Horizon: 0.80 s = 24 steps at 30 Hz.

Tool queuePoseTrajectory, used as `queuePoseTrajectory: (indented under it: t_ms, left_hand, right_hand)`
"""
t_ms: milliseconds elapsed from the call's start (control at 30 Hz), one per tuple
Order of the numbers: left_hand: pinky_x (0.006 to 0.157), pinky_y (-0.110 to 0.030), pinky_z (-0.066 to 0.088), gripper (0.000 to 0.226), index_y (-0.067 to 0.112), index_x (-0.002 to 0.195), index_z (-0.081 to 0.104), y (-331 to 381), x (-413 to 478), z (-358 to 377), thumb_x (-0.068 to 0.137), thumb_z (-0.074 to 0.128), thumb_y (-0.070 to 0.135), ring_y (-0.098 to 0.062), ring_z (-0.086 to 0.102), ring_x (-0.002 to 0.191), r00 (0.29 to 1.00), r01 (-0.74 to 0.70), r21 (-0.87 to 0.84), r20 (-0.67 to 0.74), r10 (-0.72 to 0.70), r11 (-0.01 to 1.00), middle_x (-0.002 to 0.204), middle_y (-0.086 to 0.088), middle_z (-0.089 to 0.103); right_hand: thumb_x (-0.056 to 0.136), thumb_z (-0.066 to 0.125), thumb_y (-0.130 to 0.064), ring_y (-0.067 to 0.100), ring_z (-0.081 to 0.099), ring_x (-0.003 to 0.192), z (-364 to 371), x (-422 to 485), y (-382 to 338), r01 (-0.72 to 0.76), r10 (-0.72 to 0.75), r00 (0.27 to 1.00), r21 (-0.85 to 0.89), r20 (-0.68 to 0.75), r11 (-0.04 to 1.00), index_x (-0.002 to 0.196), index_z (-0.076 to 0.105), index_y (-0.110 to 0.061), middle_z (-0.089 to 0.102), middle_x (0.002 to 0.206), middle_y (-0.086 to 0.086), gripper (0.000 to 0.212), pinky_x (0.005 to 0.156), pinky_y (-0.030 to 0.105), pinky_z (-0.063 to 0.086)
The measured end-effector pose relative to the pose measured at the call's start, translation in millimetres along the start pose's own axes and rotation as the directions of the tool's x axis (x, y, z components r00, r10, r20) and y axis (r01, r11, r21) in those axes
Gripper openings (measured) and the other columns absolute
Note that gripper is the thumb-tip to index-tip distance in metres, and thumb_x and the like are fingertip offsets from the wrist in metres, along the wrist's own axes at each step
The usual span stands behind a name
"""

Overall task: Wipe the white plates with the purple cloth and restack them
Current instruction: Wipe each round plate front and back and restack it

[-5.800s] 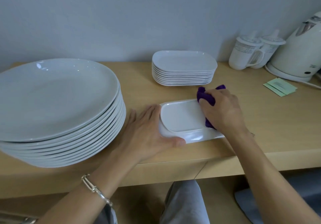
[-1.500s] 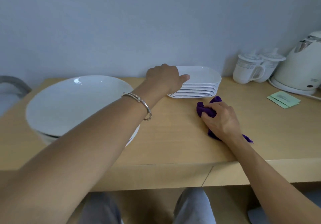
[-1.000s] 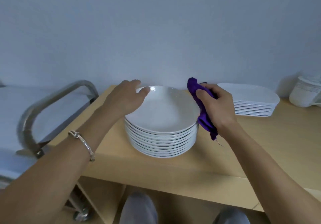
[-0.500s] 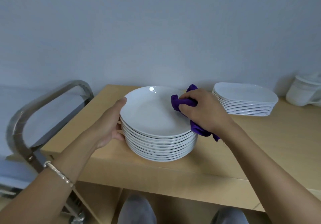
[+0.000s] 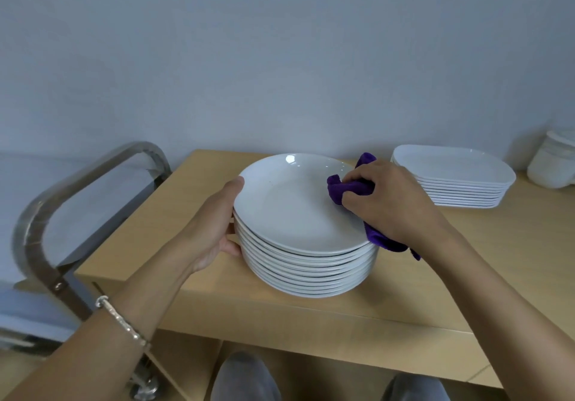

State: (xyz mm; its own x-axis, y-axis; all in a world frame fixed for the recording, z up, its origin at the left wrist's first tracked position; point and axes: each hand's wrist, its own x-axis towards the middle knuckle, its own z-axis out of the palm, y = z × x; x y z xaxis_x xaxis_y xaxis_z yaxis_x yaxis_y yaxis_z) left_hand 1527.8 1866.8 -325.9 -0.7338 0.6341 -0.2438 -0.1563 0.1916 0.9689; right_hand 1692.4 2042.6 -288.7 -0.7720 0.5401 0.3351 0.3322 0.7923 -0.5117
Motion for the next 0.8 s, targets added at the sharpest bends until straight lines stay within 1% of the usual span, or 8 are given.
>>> queuePoseTrajectory:
  t_ms: [133, 233, 333, 433, 533, 667, 733, 800]
  left_hand:
    - [0.091, -0.06, 0.051, 0.039, 0.031, 0.107, 0.064, 3, 2, 30, 0.104, 0.029, 0.049, -0.022, 0.064, 0.108, 0.999, -0.01, 0.012, 0.04, 0.009, 1.0, 0.113, 0.003, 0.071]
    - [0.09, -0.058, 0.051, 0.038, 0.031, 0.104, 0.063, 6, 4, 57, 0.104, 0.028, 0.048, -0.018, 0.063, 0.101, 0.998, -0.023, 0.03, 0.055, 0.022, 0.999, 0.107, 0.005, 0.07]
    - [0.086, -0.056, 0.054, 0.038, 0.031, 0.105, 0.061, 7, 5, 84, 0.104, 0.027, 0.048, -0.019, 0.062, 0.098, 0.996, -0.041, 0.045, 0.086, 0.037, 0.998, 0.109, 0.003, 0.068]
    - [0.085, -0.055, 0.055, 0.038, 0.033, 0.107, 0.059, 8, 6, 105, 0.104, 0.025, 0.049, -0.02, 0.063, 0.098, 0.992, -0.059, 0.078, 0.114, 0.05, 0.995, 0.11, 0.003, 0.068]
    - [0.081, -0.048, 0.056, 0.038, 0.034, 0.111, 0.059, 9, 8, 110, 0.104, 0.025, 0.05, -0.019, 0.063, 0.103, 0.989, -0.063, 0.126, 0.142, 0.044, 0.99, 0.112, 0.005, 0.067]
    - [0.098, -0.052, 0.047, 0.03, 0.036, 0.121, 0.056, 16, 13, 106, 0.104, 0.033, 0.042, -0.017, 0.061, 0.107, 0.987, -0.103, 0.157, 0.141, 0.081, 0.982, 0.117, 0.008, 0.066]
    - [0.093, -0.043, 0.047, 0.026, 0.039, 0.117, 0.058, 21, 15, 107, 0.104, 0.036, 0.033, -0.014, 0.061, 0.098, 0.982, -0.152, 0.084, 0.123, 0.141, 0.985, 0.11, 0.011, 0.068]
    - [0.083, -0.035, 0.048, 0.031, 0.041, 0.108, 0.06, 20, 15, 110, 0.105, 0.032, 0.029, -0.011, 0.062, 0.092, 0.976, -0.189, 0.078, 0.127, 0.178, 0.979, 0.101, 0.014, 0.07]
  right_hand:
    - [0.083, 0.06, -0.028, 0.019, 0.057, 0.083, -14, -5, 19, -0.058, 0.057, 0.998, -0.055, -0.023, 0.997, 0.088, 0.072, -0.024, 0.066, 0.079, -0.004, 0.014, 0.065, 0.022, 0.035]
    - [0.084, 0.06, -0.03, 0.02, 0.056, 0.085, -31, -12, 34, -0.109, 0.107, 0.994, -0.063, -0.033, 0.992, 0.09, 0.072, -0.025, 0.065, 0.08, -0.004, 0.014, 0.063, 0.023, 0.036]
    - [0.084, 0.059, -0.027, 0.019, 0.056, 0.087, -46, -16, 50, -0.146, 0.144, 0.989, -0.091, -0.029, 0.985, 0.093, 0.072, -0.025, 0.065, 0.085, 0.0, 0.016, 0.064, 0.026, 0.042]
    - [0.086, 0.057, -0.024, 0.023, 0.053, 0.098, -54, -12, 66, -0.174, 0.17, 0.985, -0.159, -0.042, 0.972, 0.104, 0.069, -0.024, 0.064, 0.098, 0.002, 0.022, 0.074, 0.031, 0.043]
    - [0.088, 0.054, -0.025, 0.027, 0.048, 0.11, -52, 0, 71, -0.173, 0.168, 0.985, -0.214, -0.04, 0.961, 0.12, 0.062, -0.022, 0.058, 0.117, 0.006, 0.033, 0.09, 0.038, 0.044]
    - [0.094, 0.048, -0.034, 0.03, 0.037, 0.125, -39, 14, 65, -0.134, 0.141, 0.99, -0.235, 0.013, 0.963, 0.136, 0.045, -0.017, 0.041, 0.137, 0.01, 0.045, 0.103, 0.038, 0.033]
    - [0.096, 0.042, -0.041, 0.032, 0.033, 0.126, -30, 13, 66, -0.142, 0.155, 0.988, -0.379, 0.004, 0.914, 0.137, 0.04, -0.015, 0.036, 0.138, 0.012, 0.049, 0.105, 0.04, 0.028]
    - [0.096, 0.034, -0.047, 0.033, 0.034, 0.12, -24, 11, 67, -0.173, 0.168, 0.984, -0.567, -0.061, 0.805, 0.133, 0.04, -0.014, 0.037, 0.133, 0.012, 0.05, 0.1, 0.041, 0.029]
